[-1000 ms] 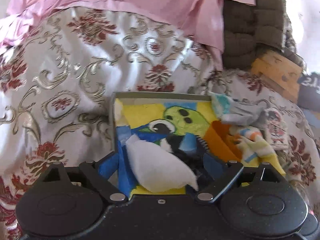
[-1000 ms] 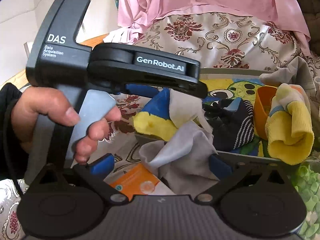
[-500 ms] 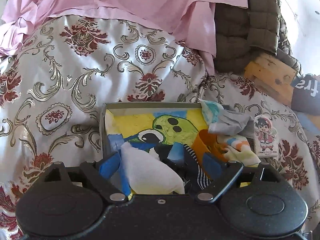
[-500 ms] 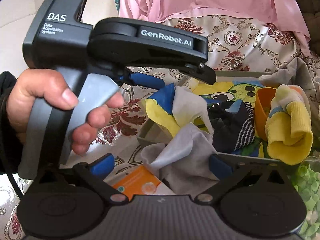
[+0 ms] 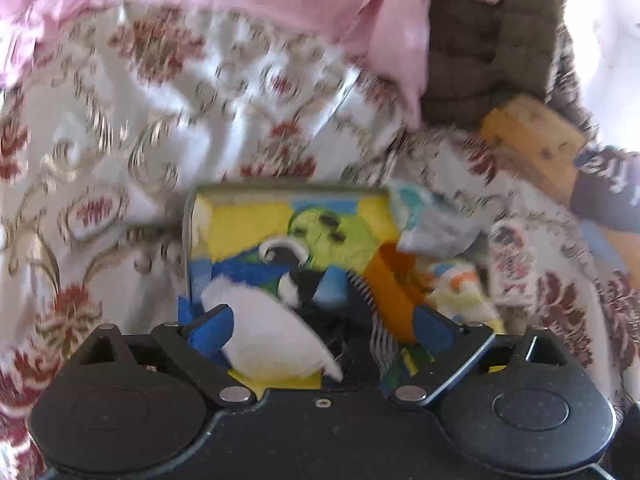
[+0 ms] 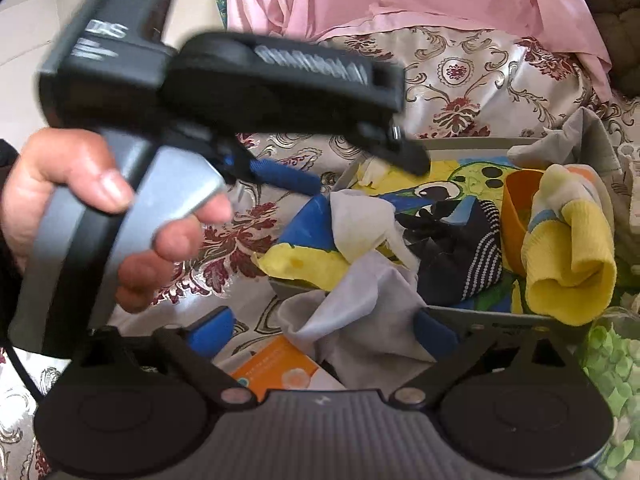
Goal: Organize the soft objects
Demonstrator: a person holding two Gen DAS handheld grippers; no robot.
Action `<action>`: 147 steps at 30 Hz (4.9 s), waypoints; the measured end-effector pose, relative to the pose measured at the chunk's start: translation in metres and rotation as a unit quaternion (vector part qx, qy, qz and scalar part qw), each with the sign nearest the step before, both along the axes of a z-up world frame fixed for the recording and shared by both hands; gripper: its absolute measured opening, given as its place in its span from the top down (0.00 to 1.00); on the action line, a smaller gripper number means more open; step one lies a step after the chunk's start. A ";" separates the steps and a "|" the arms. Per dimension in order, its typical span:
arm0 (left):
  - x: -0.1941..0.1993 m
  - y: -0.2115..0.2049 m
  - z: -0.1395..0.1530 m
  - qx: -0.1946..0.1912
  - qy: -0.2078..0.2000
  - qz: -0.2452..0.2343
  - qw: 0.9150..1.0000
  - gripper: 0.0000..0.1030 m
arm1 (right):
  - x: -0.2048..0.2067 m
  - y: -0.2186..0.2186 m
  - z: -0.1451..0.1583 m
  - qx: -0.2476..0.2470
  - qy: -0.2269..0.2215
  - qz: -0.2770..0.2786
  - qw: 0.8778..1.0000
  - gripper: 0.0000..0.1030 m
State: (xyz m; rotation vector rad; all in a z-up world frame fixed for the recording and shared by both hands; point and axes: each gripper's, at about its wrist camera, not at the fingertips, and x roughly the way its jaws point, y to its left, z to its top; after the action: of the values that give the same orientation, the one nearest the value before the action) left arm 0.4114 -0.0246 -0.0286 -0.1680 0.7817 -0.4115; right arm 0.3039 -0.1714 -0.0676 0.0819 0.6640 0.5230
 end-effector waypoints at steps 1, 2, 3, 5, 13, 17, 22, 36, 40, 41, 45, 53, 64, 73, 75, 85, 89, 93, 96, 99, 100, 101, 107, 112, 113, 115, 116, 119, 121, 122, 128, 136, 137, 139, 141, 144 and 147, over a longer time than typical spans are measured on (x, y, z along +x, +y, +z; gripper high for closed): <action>0.004 -0.001 -0.005 0.002 0.013 0.006 1.000 0.12 | 0.000 -0.001 0.000 0.000 0.000 -0.003 1.000 0.08; 0.008 -0.001 -0.009 0.000 0.025 0.012 1.000 0.13 | 0.001 -0.001 0.001 0.002 0.000 -0.004 1.000 0.09; 0.012 0.001 -0.014 -0.009 0.034 0.015 0.999 0.14 | 0.001 -0.001 0.001 0.003 -0.001 -0.006 1.000 0.09; 0.020 0.003 -0.022 -0.031 0.058 0.027 0.997 0.16 | 0.000 -0.002 0.000 0.005 -0.004 -0.009 1.000 0.13; 0.034 0.018 -0.044 -0.085 0.102 0.085 0.987 0.28 | -0.002 -0.001 -0.002 -0.002 -0.009 -0.012 1.000 0.26; 0.034 0.027 -0.049 -0.113 0.106 0.112 0.982 0.37 | -0.003 0.002 -0.003 -0.009 -0.011 -0.007 1.000 0.42; 0.033 0.031 -0.051 -0.109 0.111 0.122 0.980 0.57 | -0.003 0.002 -0.004 -0.010 -0.016 -0.007 1.000 0.42; 0.029 0.037 -0.056 -0.096 0.121 0.131 0.979 0.91 | -0.003 0.001 -0.005 -0.020 -0.024 -0.021 0.999 0.77; 0.020 0.038 -0.050 -0.094 0.110 0.134 0.980 0.95 | -0.004 -0.001 -0.003 -0.022 -0.037 -0.022 0.999 0.88; 0.018 0.038 -0.047 -0.095 0.107 0.134 0.981 0.95 | -0.005 -0.001 -0.002 -0.023 -0.041 -0.022 0.999 0.90; 0.007 0.037 -0.029 -0.089 0.093 0.132 0.983 0.95 | -0.009 -0.006 0.010 -0.016 -0.063 -0.025 0.998 0.91; -0.007 0.027 0.026 -0.065 0.013 0.133 0.989 0.95 | -0.009 -0.033 0.043 0.046 -0.135 -0.032 0.989 0.92; -0.012 0.020 0.030 -0.071 -0.064 0.124 0.988 0.95 | 0.030 -0.058 0.058 0.075 -0.146 -0.081 0.983 0.92; -0.019 0.018 -0.001 -0.056 -0.044 0.107 0.992 0.95 | 0.037 -0.052 0.050 0.053 -0.102 -0.096 0.989 0.92; -0.021 0.018 -0.005 -0.051 -0.038 0.106 0.992 0.95 | 0.039 -0.053 0.049 0.056 -0.095 -0.097 0.989 0.92; -0.020 0.019 -0.012 -0.054 -0.025 0.101 0.993 0.94 | 0.044 -0.060 0.043 0.067 -0.068 -0.103 0.990 0.92; -0.020 0.017 -0.015 -0.049 -0.020 0.099 0.994 0.94 | 0.044 -0.059 0.041 0.063 -0.062 -0.102 0.991 0.89; -0.020 0.016 -0.020 -0.042 -0.013 0.100 0.994 0.93 | 0.045 -0.058 0.040 0.058 -0.058 -0.101 0.991 0.88; -0.021 0.016 -0.023 -0.036 -0.008 0.101 0.994 0.92 | 0.046 -0.058 0.040 0.056 -0.056 -0.102 0.992 0.87; -0.021 0.016 -0.024 -0.034 -0.007 0.101 0.994 0.87 | 0.046 -0.058 0.039 0.053 -0.055 -0.102 0.992 0.85; -0.021 0.017 -0.024 -0.034 -0.007 0.102 0.994 0.86 | 0.046 -0.058 0.039 0.052 -0.055 -0.102 0.992 0.84; -0.021 0.017 -0.024 -0.034 -0.006 0.102 0.994 0.84 | 0.046 -0.057 0.039 0.050 -0.054 -0.103 0.992 0.83; -0.023 0.017 -0.023 -0.039 -0.006 0.106 0.994 0.69 | 0.045 -0.058 0.041 0.045 -0.052 -0.105 0.992 0.64; -0.034 0.021 -0.019 -0.049 -0.015 0.123 0.991 0.40 | 0.037 -0.058 0.051 0.037 -0.057 -0.101 0.993 0.47; -0.038 0.023 -0.016 -0.051 -0.021 0.128 0.990 0.36 | 0.034 -0.059 0.054 0.035 -0.059 -0.101 0.993 0.44; -0.048 0.026 -0.011 -0.058 -0.032 0.135 0.989 0.31 | 0.025 -0.060 0.060 0.031 -0.062 -0.103 0.992 0.39; -0.054 0.028 -0.009 -0.060 -0.037 0.140 0.988 0.30 | 0.020 -0.060 0.063 0.028 -0.064 -0.105 0.992 0.35; -0.076 0.032 -0.001 -0.059 -0.057 0.153 0.985 0.20 | 0.001 -0.063 0.073 0.022 -0.072 -0.112 0.991 0.27; -0.094 0.033 0.005 -0.052 -0.072 0.159 0.983 0.18 | -0.013 -0.064 0.079 0.017 -0.077 -0.113 0.990 0.22; -0.102 0.033 0.007 -0.047 -0.080 0.159 0.983 0.14 | -0.020 -0.065 0.082 0.014 -0.081 -0.116 0.990 0.19; -0.165 0.036 0.017 -0.045 -0.117 0.180 0.976 0.03 | -0.065 -0.070 0.095 0.002 -0.103 -0.141 0.985 0.08; -0.239 0.037 0.022 -0.013 -0.147 0.188 0.971 0.01 | -0.133 -0.078 0.093 -0.017 -0.111 -0.159 0.981 0.03; -0.247 0.037 0.022 -0.009 -0.149 0.189 0.971 0.01 | -0.141 -0.078 0.092 -0.017 -0.112 -0.161 0.980 0.02; -0.263 0.036 0.021 0.000 -0.149 0.187 0.971 0.01 | -0.156 -0.079 0.091 -0.017 -0.112 -0.165 0.980 0.01; -0.280 0.034 0.021 0.015 -0.154 0.189 0.970 0.01 | -0.170 -0.079 0.088 -0.018 -0.110 -0.167 0.980 0.01; -0.299 0.031 0.019 0.038 -0.157 0.189 0.968 0.01 | -0.188 -0.077 0.087 -0.029 -0.115 -0.169 0.978 0.01; -0.317 0.032 0.019 0.047 -0.157 0.194 0.967 0.01 | -0.205 -0.076 0.088 -0.029 -0.120 -0.173 0.977 0.00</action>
State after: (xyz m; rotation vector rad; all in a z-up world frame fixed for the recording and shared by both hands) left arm 0.0940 0.0073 -0.0091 -0.1584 0.4397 -0.0249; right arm 0.0990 -0.2477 0.0205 0.0769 0.4149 0.1726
